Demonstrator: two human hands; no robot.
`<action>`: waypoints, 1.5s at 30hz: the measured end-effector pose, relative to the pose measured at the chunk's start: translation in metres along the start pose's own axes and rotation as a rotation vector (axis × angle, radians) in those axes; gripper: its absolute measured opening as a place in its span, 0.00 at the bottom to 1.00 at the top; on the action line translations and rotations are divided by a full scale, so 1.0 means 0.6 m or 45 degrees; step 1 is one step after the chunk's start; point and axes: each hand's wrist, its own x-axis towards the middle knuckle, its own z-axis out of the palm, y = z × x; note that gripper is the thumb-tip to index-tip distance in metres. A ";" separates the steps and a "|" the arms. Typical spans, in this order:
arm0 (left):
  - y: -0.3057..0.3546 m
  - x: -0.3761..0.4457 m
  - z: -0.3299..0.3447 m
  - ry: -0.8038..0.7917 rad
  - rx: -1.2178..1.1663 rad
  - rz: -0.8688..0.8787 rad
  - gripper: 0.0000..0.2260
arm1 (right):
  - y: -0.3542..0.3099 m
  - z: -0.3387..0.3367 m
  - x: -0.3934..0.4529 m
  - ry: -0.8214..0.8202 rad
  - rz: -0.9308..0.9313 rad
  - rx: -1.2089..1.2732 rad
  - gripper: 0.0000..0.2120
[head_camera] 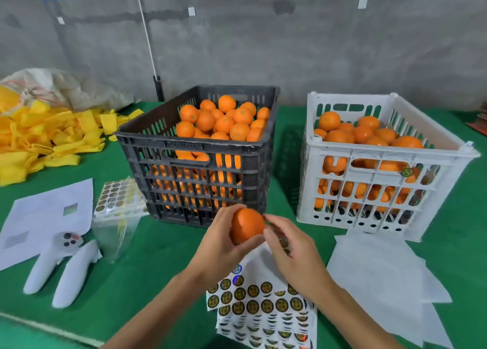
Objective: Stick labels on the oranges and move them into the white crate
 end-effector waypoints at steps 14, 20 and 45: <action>-0.050 -0.104 0.076 0.349 -0.543 -0.430 0.21 | 0.059 0.003 -0.048 -0.533 -0.212 -0.433 0.24; -0.045 -0.110 0.077 0.269 -0.473 -0.399 0.22 | 0.067 0.004 -0.051 -0.471 -0.142 -0.247 0.13; -0.052 -0.110 0.080 0.309 -0.384 -0.407 0.25 | 0.076 0.006 -0.059 -0.133 -0.628 -0.488 0.05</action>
